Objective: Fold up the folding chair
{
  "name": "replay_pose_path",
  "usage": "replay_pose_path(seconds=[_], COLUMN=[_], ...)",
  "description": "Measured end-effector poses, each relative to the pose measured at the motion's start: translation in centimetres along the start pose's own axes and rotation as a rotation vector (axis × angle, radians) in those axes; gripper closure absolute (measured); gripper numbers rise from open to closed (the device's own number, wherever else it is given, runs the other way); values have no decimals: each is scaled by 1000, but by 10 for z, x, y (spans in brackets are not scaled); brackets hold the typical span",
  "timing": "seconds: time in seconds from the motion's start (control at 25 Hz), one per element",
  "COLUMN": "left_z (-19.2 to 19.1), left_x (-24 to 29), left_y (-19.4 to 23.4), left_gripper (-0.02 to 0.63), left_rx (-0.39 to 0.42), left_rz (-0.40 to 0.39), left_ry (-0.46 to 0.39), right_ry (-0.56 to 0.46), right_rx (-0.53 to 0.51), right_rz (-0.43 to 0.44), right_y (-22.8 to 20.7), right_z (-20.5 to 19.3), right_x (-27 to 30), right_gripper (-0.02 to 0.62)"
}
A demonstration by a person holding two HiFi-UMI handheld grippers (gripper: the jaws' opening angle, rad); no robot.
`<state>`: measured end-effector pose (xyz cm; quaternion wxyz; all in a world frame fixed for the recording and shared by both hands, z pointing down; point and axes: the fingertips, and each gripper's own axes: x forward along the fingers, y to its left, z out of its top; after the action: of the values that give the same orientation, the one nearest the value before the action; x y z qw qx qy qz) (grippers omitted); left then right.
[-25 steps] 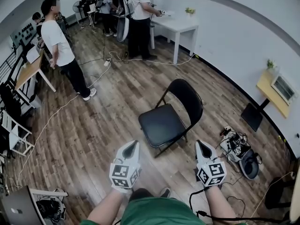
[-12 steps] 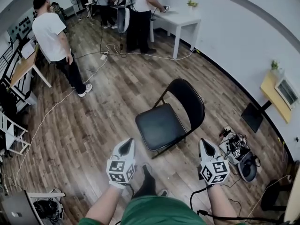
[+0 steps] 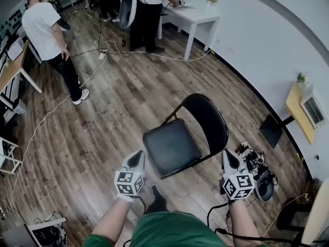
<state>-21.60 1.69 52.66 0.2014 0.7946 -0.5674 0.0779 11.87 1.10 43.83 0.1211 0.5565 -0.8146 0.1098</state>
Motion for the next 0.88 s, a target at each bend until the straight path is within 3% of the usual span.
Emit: replay_pose_path(seconds=[0.2, 0.36, 0.56, 0.72, 0.88], left_z=[-26, -68, -123, -144, -170], left_x=[38, 65, 83, 91, 100], left_y=[37, 60, 91, 99, 113], left_gripper=[592, 588, 580, 512, 502], left_rx=[-99, -222, -358, -443, -544], left_rz=[-54, -86, -8, 36, 115], left_ry=[61, 144, 238, 277, 305], right_ry=[50, 97, 175, 240, 283], right_rx=[-30, -62, -101, -74, -81], right_rz=[-33, -29, 29, 82, 117], right_y=[-12, -34, -62, -91, -119], right_z=[9, 9, 0, -17, -24], right_x=[43, 77, 121, 159, 196], right_gripper=[592, 592, 591, 586, 558])
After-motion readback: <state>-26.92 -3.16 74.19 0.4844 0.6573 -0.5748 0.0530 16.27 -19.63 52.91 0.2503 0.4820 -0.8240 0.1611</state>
